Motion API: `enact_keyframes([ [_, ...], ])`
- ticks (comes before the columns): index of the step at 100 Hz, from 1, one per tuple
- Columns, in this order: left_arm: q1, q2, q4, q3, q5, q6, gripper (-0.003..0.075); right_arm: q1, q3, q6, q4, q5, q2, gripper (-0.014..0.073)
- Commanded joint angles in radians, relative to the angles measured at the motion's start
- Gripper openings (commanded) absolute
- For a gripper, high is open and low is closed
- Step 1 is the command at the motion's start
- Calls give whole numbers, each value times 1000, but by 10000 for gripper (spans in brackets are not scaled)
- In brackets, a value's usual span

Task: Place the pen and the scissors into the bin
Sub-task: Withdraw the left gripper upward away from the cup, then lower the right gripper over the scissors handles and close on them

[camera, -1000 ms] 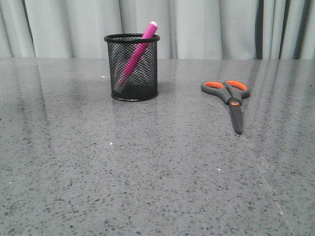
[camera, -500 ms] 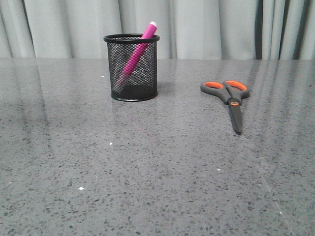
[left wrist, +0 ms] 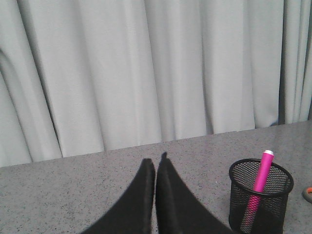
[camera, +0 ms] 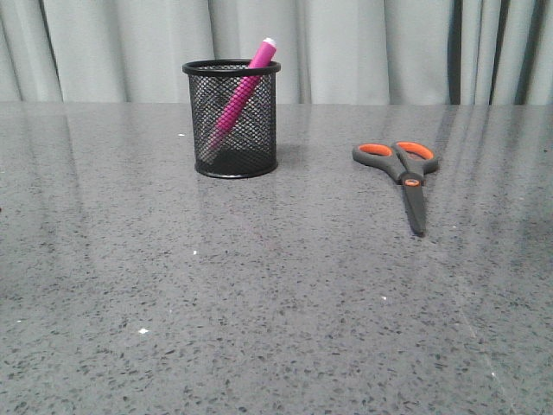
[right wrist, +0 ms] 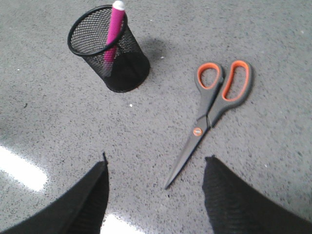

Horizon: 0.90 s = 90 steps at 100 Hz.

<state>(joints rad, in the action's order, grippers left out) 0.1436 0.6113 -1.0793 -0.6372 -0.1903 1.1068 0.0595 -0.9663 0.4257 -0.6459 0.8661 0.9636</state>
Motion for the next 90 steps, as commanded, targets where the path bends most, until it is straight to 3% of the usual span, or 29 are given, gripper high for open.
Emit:
enact_keyframes([
  [1, 0, -5, -25, -22, 40, -10, -22, 5, -62, 17, -27, -13, 38, 377],
  [25, 0, -5, -40, -22, 32, -10, -22, 5, -67, 17, -155, -4, 141, 370],
  [41, 0, -5, -47, -22, 11, -10, -22, 5, -75, 27, -132, -6, 168, 370],
  [54, 0, -5, -49, -20, 2, -10, -22, 26, -119, -30, -7, 30, 194, 370],
  [74, 0, -5, -49, -20, 2, -10, -22, 159, -222, -342, 356, 61, 271, 370],
  [90, 0, -5, -49, -20, 2, -10, -22, 241, -299, -475, 501, 109, 373, 369],
])
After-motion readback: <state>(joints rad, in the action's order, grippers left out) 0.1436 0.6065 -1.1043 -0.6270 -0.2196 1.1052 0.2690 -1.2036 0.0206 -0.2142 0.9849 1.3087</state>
